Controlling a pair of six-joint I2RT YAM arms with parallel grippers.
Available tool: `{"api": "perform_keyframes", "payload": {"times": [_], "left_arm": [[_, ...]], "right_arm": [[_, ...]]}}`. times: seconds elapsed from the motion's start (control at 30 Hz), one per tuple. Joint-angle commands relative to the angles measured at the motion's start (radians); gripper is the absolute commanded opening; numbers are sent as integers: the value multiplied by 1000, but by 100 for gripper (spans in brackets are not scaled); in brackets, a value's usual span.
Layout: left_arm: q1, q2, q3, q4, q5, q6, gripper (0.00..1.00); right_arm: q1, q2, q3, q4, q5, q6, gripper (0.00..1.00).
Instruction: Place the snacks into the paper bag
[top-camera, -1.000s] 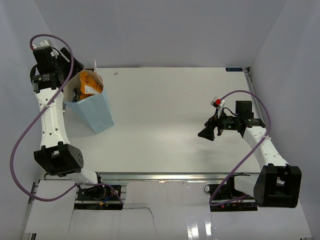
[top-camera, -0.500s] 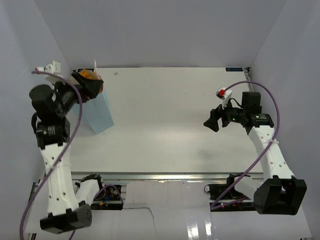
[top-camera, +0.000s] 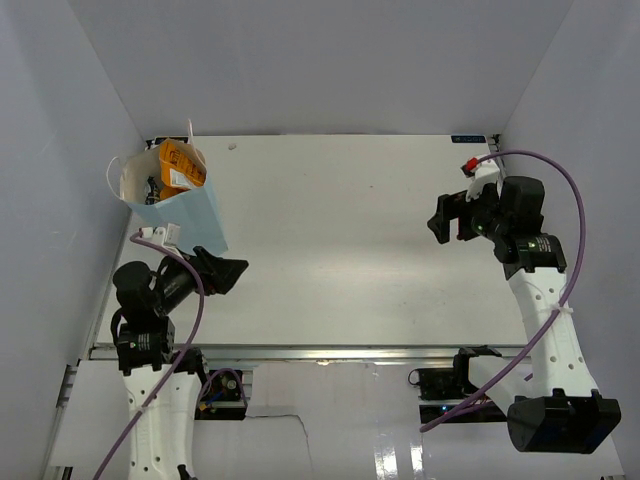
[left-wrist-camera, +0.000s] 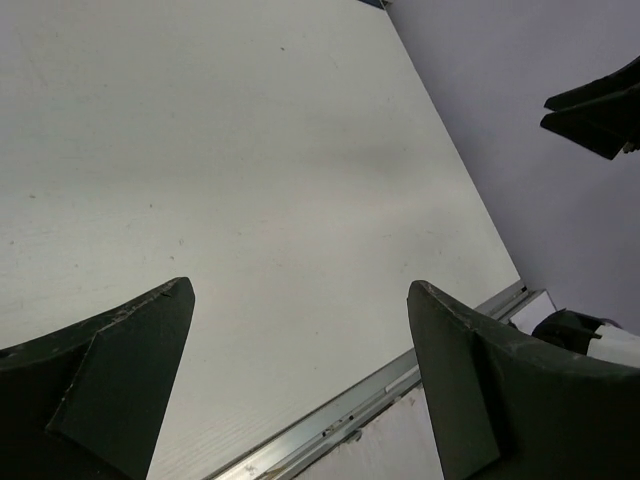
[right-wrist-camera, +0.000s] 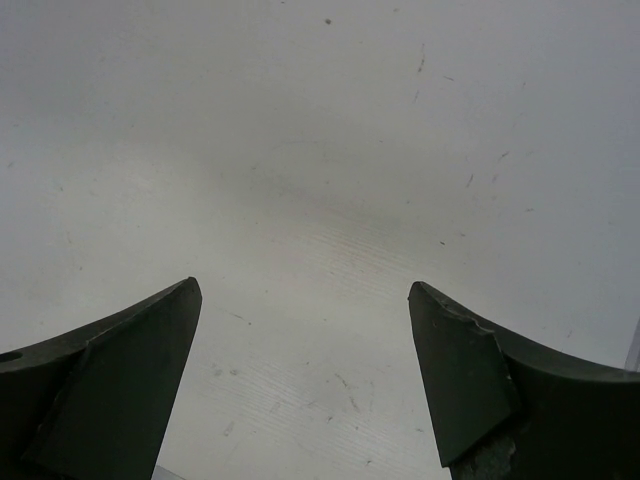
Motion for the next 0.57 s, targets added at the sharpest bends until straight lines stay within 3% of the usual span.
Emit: {"api": "perform_keyframes", "payload": {"times": [0.0,0.27,0.53], "left_arm": [[-4,-54,-22,-87,14,81,98],[-5,-75,-27,-109,-3,86,98],[-5,-76,-29,-118,-31,76,98]], "right_arm": [[-3,-19,-22,37,106,92,90],[-3,-16,-17,36,220,103,90],[-3,-19,4,21,149,-32,90]]}}
